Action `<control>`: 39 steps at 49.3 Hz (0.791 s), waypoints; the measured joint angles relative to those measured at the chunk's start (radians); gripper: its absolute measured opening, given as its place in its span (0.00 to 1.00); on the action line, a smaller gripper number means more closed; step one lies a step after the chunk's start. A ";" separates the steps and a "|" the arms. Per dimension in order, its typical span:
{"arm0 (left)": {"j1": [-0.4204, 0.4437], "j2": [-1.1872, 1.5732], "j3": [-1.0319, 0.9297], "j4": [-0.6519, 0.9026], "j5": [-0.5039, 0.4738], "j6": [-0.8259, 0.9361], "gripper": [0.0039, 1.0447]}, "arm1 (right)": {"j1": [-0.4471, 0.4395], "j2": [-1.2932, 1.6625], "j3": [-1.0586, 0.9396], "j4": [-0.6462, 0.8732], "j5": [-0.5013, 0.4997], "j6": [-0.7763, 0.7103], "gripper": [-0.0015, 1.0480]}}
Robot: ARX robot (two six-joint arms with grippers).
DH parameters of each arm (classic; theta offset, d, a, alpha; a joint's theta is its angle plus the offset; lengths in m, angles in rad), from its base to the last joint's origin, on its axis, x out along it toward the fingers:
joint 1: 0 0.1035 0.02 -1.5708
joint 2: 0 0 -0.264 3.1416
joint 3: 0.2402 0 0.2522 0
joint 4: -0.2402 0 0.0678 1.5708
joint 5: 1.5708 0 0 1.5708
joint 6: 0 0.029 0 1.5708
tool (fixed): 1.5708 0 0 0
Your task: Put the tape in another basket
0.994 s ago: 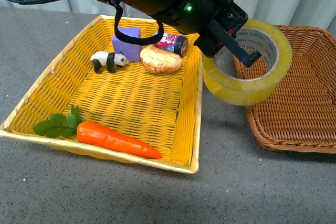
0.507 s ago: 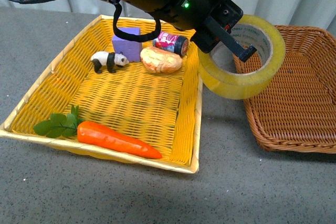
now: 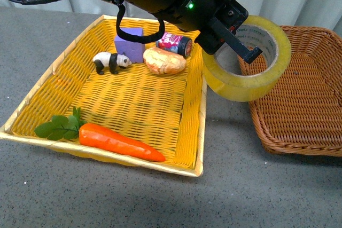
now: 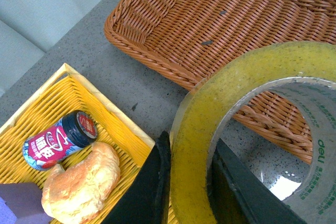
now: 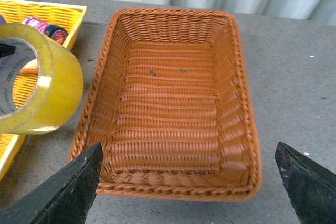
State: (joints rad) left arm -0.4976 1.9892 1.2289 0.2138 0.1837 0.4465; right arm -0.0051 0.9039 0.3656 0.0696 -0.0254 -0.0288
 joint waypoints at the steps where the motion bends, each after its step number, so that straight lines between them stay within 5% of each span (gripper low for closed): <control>1: 0.000 0.000 0.000 0.000 0.000 0.000 0.16 | 0.002 0.018 0.009 0.004 -0.003 0.002 0.91; 18: 0.000 0.000 0.000 0.000 0.000 0.000 0.16 | 0.122 0.438 0.240 0.023 -0.093 0.132 0.91; 39: 0.000 0.000 0.000 0.000 0.000 0.000 0.16 | 0.237 0.693 0.412 0.048 -0.062 0.234 0.91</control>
State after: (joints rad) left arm -0.4976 1.9892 1.2289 0.2138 0.1837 0.4465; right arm 0.2317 1.5970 0.7780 0.1181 -0.0875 0.2054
